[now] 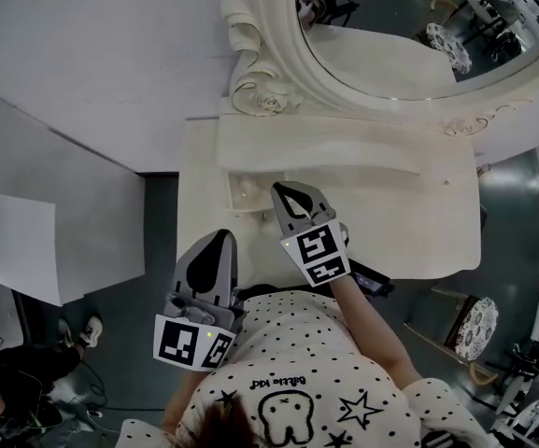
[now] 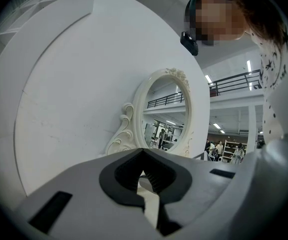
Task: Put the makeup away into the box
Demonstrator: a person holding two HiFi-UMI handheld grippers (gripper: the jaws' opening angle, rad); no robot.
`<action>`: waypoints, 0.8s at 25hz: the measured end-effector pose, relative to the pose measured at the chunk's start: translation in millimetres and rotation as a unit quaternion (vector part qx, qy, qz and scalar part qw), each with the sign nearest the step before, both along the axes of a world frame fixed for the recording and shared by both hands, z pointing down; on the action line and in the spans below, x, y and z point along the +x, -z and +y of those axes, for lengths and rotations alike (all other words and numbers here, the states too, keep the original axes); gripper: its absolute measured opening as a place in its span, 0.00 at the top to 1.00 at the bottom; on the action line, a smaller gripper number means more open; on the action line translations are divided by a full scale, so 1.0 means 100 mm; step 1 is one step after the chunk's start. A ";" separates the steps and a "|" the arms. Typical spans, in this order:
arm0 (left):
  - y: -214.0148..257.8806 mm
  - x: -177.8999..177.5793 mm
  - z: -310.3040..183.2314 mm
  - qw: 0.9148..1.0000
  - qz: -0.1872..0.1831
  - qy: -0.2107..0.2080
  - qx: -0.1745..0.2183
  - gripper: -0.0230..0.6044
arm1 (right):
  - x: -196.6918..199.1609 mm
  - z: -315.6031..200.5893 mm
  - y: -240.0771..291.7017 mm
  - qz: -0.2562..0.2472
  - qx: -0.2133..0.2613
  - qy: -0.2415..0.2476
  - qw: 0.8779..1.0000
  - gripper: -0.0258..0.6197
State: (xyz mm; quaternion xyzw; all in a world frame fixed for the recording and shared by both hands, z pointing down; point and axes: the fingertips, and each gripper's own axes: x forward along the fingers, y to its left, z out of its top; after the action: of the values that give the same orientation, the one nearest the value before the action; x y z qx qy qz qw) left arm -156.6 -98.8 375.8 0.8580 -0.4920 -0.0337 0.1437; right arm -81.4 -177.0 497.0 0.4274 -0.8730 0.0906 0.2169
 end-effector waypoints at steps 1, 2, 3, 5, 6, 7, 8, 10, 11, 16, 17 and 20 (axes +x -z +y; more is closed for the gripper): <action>0.01 0.02 0.02 1.000 -0.001 0.001 0.002 0.97 | 0.03 0.03 0.06 -0.006 0.005 0.000 1.000 0.95; 0.01 0.04 0.04 1.000 -0.002 0.002 0.003 0.97 | 0.06 0.05 0.12 -0.013 0.010 -0.001 1.000 0.95; 0.01 0.07 0.06 1.000 -0.003 0.003 0.003 0.97 | 0.10 0.09 0.18 -0.020 0.014 -0.002 1.000 0.95; 0.02 0.15 0.10 1.000 -0.005 0.002 0.003 0.97 | 0.21 0.16 0.32 -0.036 0.021 -0.006 0.999 0.95; 0.03 0.20 0.11 1.000 -0.005 0.002 0.003 0.97 | 0.27 0.19 0.40 -0.044 0.026 -0.010 0.999 0.95; 0.04 0.25 0.12 1.000 -0.004 0.001 0.004 0.97 | 0.34 0.22 0.48 -0.053 0.031 -0.013 0.998 0.95; 0.06 0.31 0.12 1.000 -0.003 -0.001 0.006 0.97 | 0.42 0.24 0.57 -0.061 0.038 -0.017 0.997 0.95; 0.10 0.44 0.12 1.000 0.001 -0.007 0.011 0.97 | 0.59 0.29 0.73 -0.074 0.053 -0.022 0.996 0.95; 0.12 0.52 0.13 1.000 0.002 -0.010 0.013 0.97 | 0.67 0.32 0.81 -0.081 0.060 -0.026 0.995 0.95; 0.21 0.87 0.25 0.999 0.007 -0.029 0.022 0.97 | 1.15 0.60 1.12 -0.114 0.075 -0.056 0.989 0.95; 0.23 0.93 0.27 0.999 0.007 -0.031 0.024 0.97 | 1.25 0.65 1.17 -0.118 0.079 -0.063 0.988 0.95; 0.28 1.09 0.33 0.999 0.007 -0.038 0.035 0.97 | 1.49 0.79 1.32 -0.123 0.096 -0.077 0.985 0.95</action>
State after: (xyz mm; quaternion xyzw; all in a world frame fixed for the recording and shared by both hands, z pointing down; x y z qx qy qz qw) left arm -47.9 -65.8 348.1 0.8801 -0.4568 -0.0516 0.1187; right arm 68.0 -98.1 365.0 0.4976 -0.8623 0.0740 0.0584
